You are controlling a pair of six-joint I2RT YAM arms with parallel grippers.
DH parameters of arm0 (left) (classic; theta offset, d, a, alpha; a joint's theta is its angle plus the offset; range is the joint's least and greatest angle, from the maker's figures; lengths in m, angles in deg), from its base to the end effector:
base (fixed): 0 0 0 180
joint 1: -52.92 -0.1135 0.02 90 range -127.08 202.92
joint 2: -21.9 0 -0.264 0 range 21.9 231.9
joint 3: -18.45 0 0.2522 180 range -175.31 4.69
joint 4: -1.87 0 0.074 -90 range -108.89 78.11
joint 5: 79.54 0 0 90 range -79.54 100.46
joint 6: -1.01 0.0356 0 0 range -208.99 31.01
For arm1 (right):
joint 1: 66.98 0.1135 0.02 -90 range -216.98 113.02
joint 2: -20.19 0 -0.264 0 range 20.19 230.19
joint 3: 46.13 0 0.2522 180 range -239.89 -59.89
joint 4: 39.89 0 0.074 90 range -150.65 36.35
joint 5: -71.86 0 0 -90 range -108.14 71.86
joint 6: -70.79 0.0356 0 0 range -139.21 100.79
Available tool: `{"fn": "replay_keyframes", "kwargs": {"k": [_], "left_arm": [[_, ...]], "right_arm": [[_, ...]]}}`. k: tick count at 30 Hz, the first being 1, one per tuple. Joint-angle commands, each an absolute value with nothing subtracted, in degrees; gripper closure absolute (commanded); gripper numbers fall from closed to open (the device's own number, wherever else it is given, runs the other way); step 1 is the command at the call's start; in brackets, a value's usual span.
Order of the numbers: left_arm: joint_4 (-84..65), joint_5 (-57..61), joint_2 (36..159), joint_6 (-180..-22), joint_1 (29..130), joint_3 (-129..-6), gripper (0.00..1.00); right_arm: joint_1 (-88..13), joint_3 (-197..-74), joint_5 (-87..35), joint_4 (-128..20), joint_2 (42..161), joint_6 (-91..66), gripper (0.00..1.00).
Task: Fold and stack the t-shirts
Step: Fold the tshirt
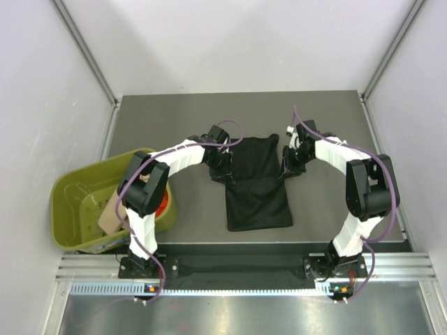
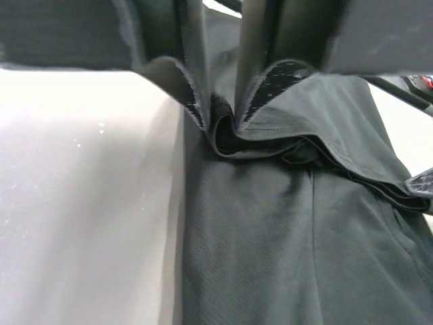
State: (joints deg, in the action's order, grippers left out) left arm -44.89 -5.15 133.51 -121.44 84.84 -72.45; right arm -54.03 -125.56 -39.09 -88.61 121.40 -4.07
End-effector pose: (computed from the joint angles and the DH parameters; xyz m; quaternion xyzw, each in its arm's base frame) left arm 0.3299 -0.2168 0.1697 0.0220 0.9718 -0.2158 0.0929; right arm 0.3298 0.0889 0.1778 -0.0123 0.9695 0.2142 0.1181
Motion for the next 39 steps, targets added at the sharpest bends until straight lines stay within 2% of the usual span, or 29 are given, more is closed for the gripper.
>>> {"fn": "replay_keyframes", "kwargs": {"k": [1, 3, 5, 6, 12, 17, 18, 19, 22, 23, 25, 28, 33, 36, 37, 39], "left_arm": [[-43.62, -5.62, 134.13, -120.46, 84.83, -75.55, 0.61], [-43.88, -5.71, 134.92, -120.54, 84.83, -76.16, 0.78], [-44.41, -4.84, 135.10, -120.63, 84.83, -76.96, 0.97], [-45.02, -4.05, 134.84, -120.89, 84.83, -77.13, 1.00], [-45.82, 1.85, 128.77, -121.51, 84.83, -76.08, 1.00], [-49.50, 1.32, 133.41, -122.91, 84.83, -79.06, 1.00], [-49.68, 1.15, 134.04, -123.26, 84.83, -79.33, 1.00], [-50.03, 1.49, 134.65, -123.53, 84.83, -79.94, 0.99], [-50.74, 3.07, 135.02, -123.97, 84.83, -81.00, 0.79], [-50.65, 3.43, 134.66, -123.88, 84.83, -81.17, 0.66], [-50.22, 4.92, 133.70, -123.45, 84.83, -82.31, 0.60], [-48.38, 7.82, 131.85, -122.57, 84.83, -84.85, 0.54], [-37.75, 9.41, 130.18, -122.65, 84.83, -84.87, 0.61], [-32.91, 8.89, 132.02, -123.71, 84.74, -86.09, 0.67], [-32.38, 8.36, 133.68, -124.06, 84.65, -86.79, 0.69], [-32.02, 6.43, 135.62, -125.37, 84.56, -89.16, 0.70]], "right_arm": [[-54.32, -128.53, -40.38, -86.96, 121.79, -4.18, 0.82], [-54.32, -128.79, -40.81, -86.96, 121.96, -4.18, 0.87], [-54.32, -129.32, -40.82, -87.57, 121.96, -4.18, 0.95], [-54.32, -129.58, -40.82, -87.92, 121.88, -4.35, 0.98], [-54.32, -130.20, -41.17, -89.77, 119.77, -4.27, 1.00], [-54.32, -131.08, -41.25, -89.59, 122.83, -4.53, 0.99], [-54.32, -131.34, -41.08, -89.51, 123.54, -4.71, 0.96], [-54.41, -131.86, -40.73, -89.59, 124.07, -4.71, 0.88], [-54.50, -133.88, -38.89, -90.56, 126.00, -5.58, 0.64], [-54.59, -134.67, -38.27, -90.74, 126.18, -5.59, 0.60], [-55.11, -137.47, -36.43, -90.83, 126.36, -5.24, 0.53], [-56.60, -142.91, -34.58, -90.91, 128.20, -3.83, 0.50], [-58.36, -154.07, -35.01, -90.74, 135.14, -1.64, 0.56], [-58.81, -160.93, -37.29, -91.96, 139.62, -1.11, 0.66], [-58.81, -162.27, -37.82, -92.14, 140.67, -0.93, 0.74], [-58.81, -164.90, -40.10, -91.97, 143.23, 0.03, 0.79]]}}
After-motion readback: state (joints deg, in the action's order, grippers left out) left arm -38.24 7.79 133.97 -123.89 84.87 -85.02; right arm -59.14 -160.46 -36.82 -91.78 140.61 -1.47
